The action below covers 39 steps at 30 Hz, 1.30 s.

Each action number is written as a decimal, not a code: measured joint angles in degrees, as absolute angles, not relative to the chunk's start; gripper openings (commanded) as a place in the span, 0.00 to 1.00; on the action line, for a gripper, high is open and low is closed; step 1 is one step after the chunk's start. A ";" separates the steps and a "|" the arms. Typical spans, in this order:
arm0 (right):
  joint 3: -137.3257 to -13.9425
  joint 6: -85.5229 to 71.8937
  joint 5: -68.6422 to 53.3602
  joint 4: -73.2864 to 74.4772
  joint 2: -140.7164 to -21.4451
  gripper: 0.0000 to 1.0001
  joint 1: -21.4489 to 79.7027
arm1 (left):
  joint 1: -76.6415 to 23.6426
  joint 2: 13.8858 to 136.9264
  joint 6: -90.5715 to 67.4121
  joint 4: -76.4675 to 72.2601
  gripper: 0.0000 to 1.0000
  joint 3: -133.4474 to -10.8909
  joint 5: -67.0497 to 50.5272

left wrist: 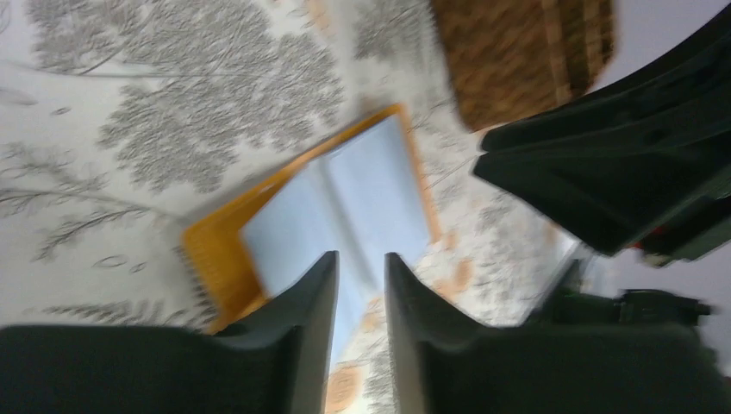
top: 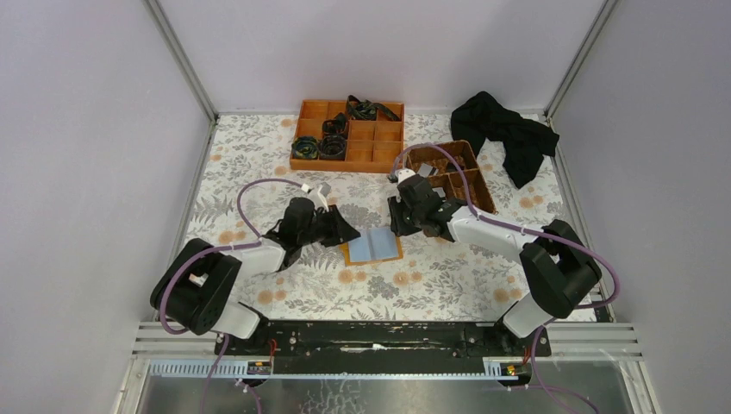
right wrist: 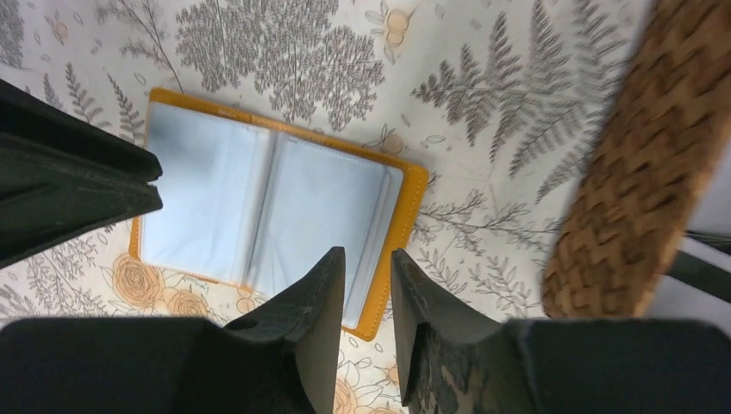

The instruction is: Take the credit cards out of the card holder

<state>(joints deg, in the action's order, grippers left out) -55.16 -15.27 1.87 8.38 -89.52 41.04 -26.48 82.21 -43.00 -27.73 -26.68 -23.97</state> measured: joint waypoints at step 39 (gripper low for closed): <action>-52.03 -19.70 -7.05 -0.99 -97.82 0.49 40.99 | -27.00 89.36 -42.59 -27.35 0.00 -25.06 -17.87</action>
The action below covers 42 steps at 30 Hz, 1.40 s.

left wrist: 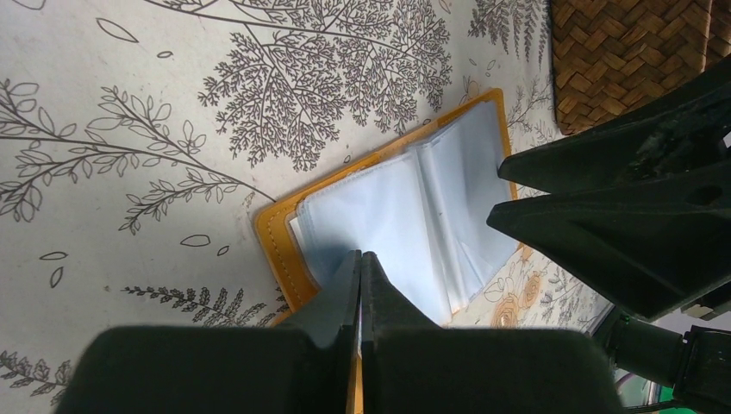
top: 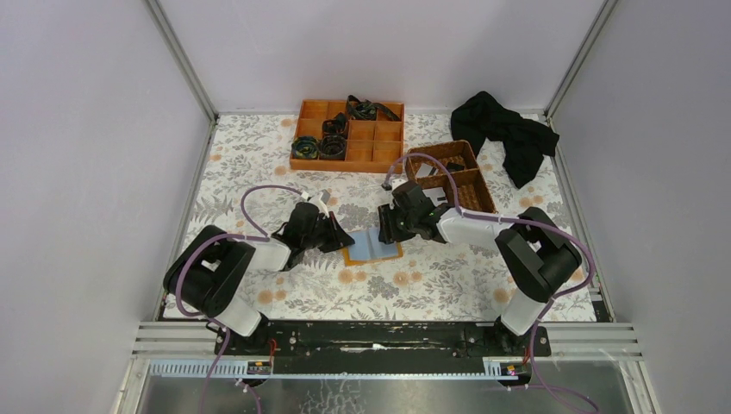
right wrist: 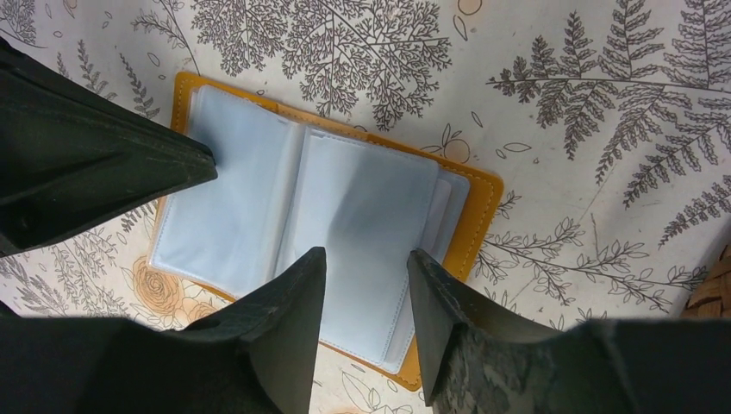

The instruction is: Take the credit cards out of the card holder

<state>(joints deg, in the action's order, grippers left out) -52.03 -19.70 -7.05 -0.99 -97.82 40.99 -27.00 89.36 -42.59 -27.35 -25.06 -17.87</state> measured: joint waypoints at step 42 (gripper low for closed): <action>-57.47 -21.98 -29.58 -8.49 -102.59 0.51 41.17 | -27.03 84.77 -42.81 -24.67 0.00 -23.22 -18.70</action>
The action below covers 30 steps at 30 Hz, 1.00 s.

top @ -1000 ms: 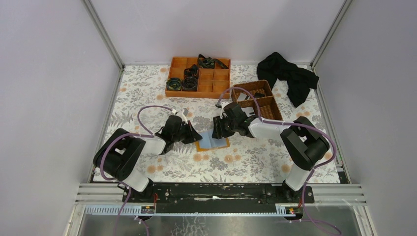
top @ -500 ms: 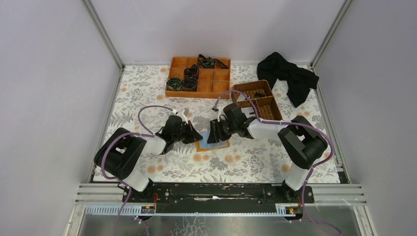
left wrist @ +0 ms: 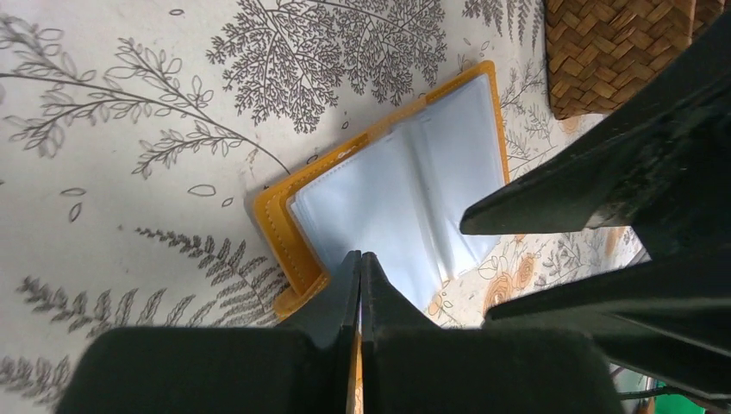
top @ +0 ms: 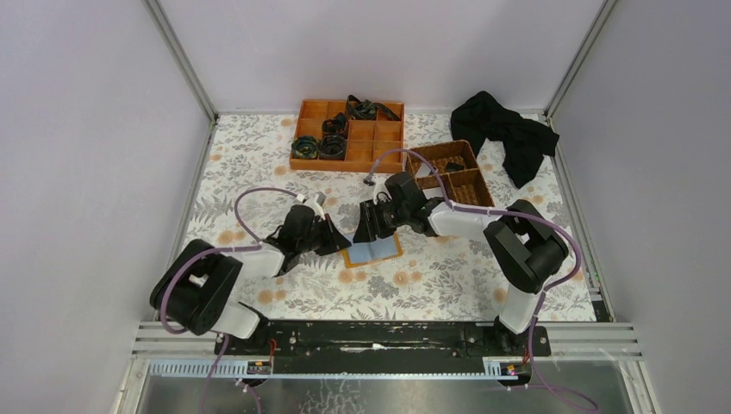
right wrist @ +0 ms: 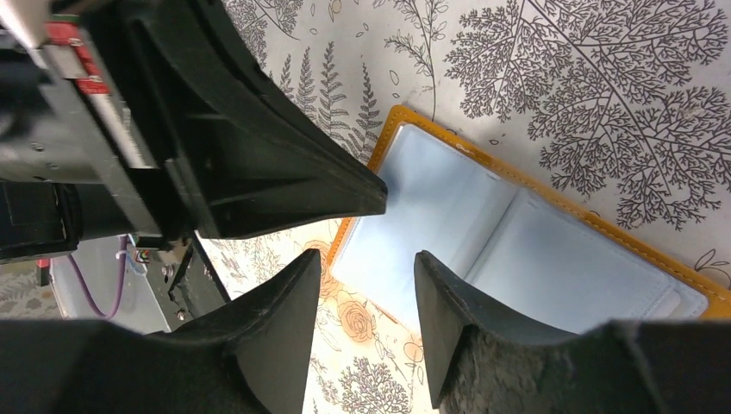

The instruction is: Take the credit cards out of the card holder

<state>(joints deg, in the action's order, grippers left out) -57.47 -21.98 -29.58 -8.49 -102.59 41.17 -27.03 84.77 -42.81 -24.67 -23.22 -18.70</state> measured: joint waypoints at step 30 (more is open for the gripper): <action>-51.66 -18.63 -21.52 -0.23 -98.54 0.53 35.68 | -27.40 86.28 -41.93 -25.21 0.00 -23.44 -17.58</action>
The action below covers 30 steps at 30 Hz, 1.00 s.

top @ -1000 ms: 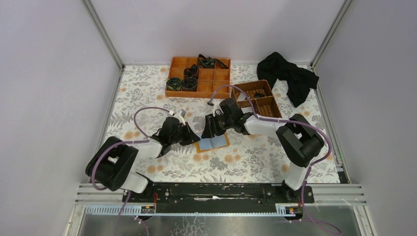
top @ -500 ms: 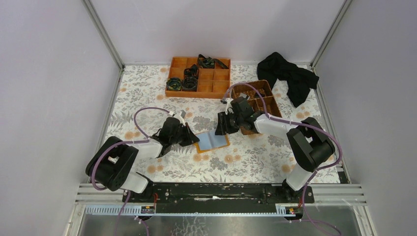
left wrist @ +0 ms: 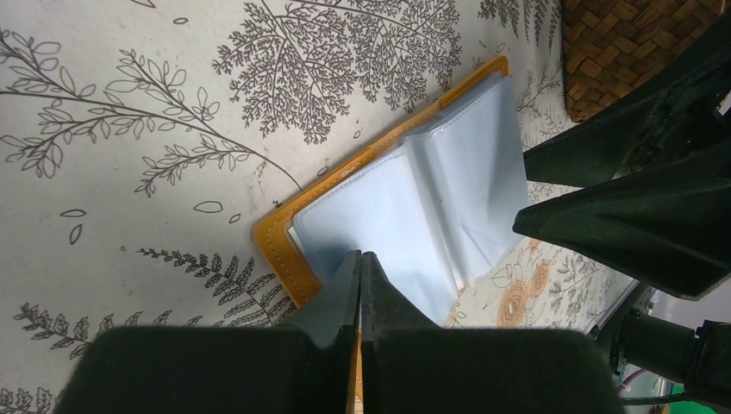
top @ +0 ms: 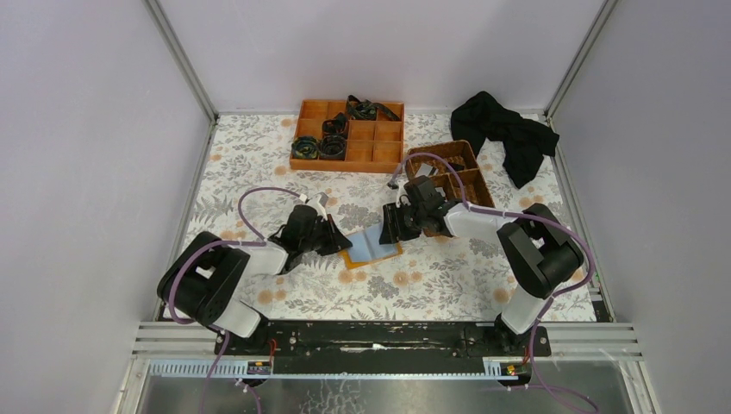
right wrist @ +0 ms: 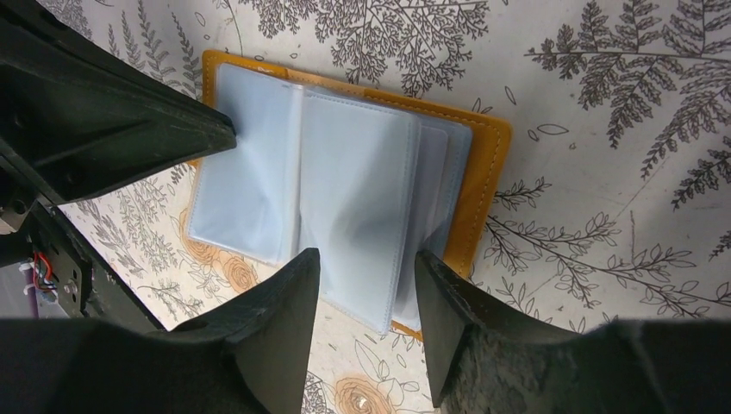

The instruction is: Take the credit cards out of the card holder

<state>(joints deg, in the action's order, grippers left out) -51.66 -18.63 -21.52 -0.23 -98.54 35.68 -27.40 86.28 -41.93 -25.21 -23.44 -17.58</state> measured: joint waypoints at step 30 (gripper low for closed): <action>-53.32 -22.61 -31.09 -5.82 -100.53 0.58 40.82 | -27.40 87.05 -41.89 -25.87 0.00 -23.77 -18.20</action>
<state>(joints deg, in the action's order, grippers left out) -53.32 -22.61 -31.09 -5.82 -100.53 40.82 -27.40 87.05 -41.89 -25.87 -23.77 -18.20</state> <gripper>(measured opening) 0.571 0.010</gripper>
